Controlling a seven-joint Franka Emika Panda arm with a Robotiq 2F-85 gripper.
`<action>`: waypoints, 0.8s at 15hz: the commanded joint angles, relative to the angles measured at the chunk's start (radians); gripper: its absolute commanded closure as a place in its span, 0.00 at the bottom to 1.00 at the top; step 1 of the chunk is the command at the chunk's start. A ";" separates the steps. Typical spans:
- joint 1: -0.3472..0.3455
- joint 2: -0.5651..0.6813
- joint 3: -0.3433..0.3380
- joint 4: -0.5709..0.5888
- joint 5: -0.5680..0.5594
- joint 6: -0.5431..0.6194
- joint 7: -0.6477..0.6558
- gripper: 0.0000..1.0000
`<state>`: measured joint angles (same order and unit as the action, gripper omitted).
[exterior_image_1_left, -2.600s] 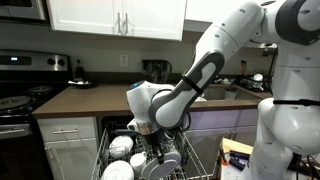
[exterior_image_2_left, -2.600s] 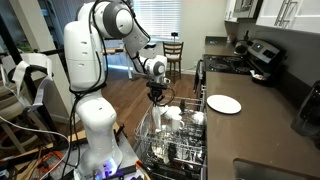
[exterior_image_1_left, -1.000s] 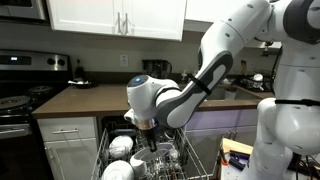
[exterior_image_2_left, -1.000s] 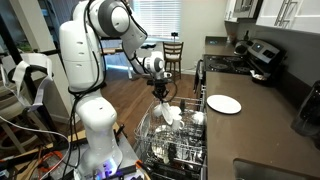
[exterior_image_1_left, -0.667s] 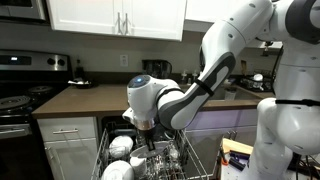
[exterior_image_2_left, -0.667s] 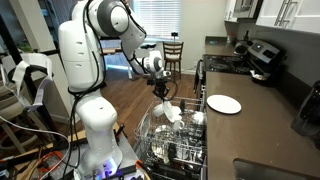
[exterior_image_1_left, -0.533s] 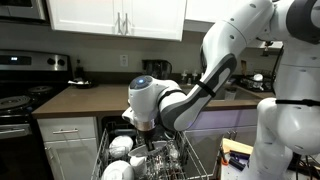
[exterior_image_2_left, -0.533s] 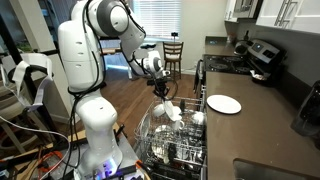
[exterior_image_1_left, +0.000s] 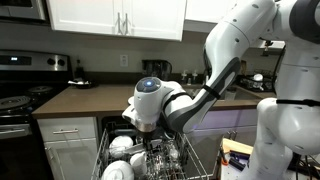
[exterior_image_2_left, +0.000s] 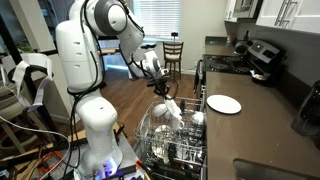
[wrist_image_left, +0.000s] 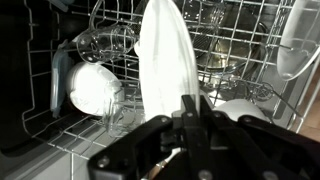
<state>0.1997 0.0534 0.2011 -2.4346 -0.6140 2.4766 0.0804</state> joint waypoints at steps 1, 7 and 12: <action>0.002 -0.057 -0.012 -0.045 -0.074 0.059 0.049 0.96; -0.003 -0.065 -0.026 -0.054 -0.244 0.111 0.153 0.96; 0.000 -0.072 -0.026 -0.058 -0.415 0.115 0.285 0.97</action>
<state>0.1996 0.0240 0.1786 -2.4677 -0.9382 2.5667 0.2921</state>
